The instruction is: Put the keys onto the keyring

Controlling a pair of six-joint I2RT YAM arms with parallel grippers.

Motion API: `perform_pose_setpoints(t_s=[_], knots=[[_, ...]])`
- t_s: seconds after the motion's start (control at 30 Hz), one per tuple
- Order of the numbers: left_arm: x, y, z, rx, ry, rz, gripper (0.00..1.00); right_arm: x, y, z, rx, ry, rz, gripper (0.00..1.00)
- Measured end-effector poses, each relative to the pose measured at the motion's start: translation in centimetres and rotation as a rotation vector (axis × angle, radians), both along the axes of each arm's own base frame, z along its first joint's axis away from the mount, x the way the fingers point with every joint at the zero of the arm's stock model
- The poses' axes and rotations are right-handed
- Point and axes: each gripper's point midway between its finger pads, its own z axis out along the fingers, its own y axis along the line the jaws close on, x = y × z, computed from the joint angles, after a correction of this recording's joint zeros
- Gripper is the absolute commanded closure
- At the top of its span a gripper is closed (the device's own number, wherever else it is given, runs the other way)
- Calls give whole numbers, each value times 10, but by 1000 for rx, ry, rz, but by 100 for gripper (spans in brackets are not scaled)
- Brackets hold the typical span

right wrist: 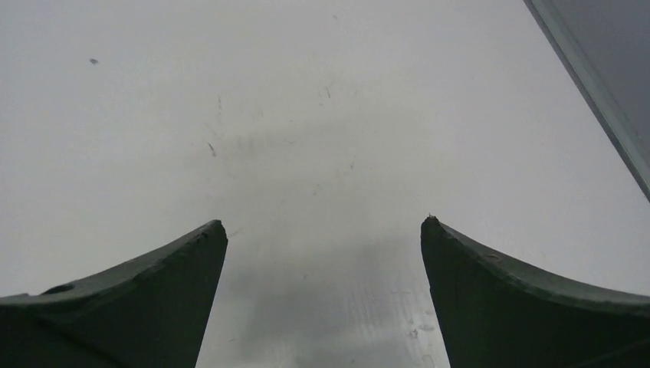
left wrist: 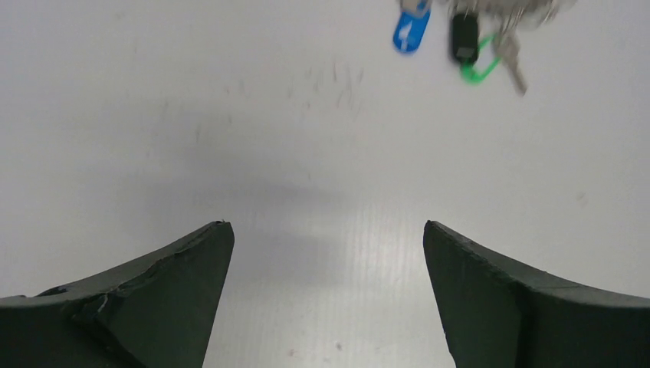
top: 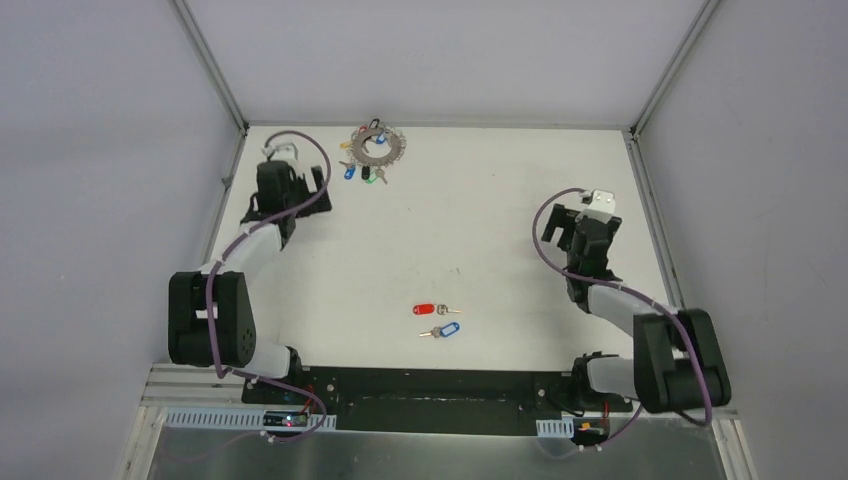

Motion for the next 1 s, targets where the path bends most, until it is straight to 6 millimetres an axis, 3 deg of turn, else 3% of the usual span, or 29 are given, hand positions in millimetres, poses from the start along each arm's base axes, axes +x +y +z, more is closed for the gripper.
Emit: perform_pose_setpoints(t_s=[0.1, 0.17, 0.23, 0.4, 0.5, 0.63, 0.87, 1.0], knots=[[25, 2, 59, -89, 27, 94, 11, 3, 5, 50, 111, -49, -58, 0], [32, -4, 80, -138, 49, 88, 12, 4, 5, 78, 198, -79, -107, 1], [32, -17, 80, -201, 102, 57, 18, -2, 6, 86, 259, -67, -132, 0], [9, -51, 23, -377, 372, -8, 35, -35, 16, 49, 350, 132, -141, 0], [16, -70, 3, -453, 481, -42, 40, -54, 26, 24, 402, 261, -138, 0], [54, -91, 11, -482, 472, -92, 47, -64, 41, 6, 475, 386, -135, 1], [137, -129, 48, -473, 326, -182, 67, -59, 63, 8, 553, 462, -63, 1], [182, -142, 41, -453, 274, -203, 80, -60, 71, 12, 565, 481, -21, 1]])
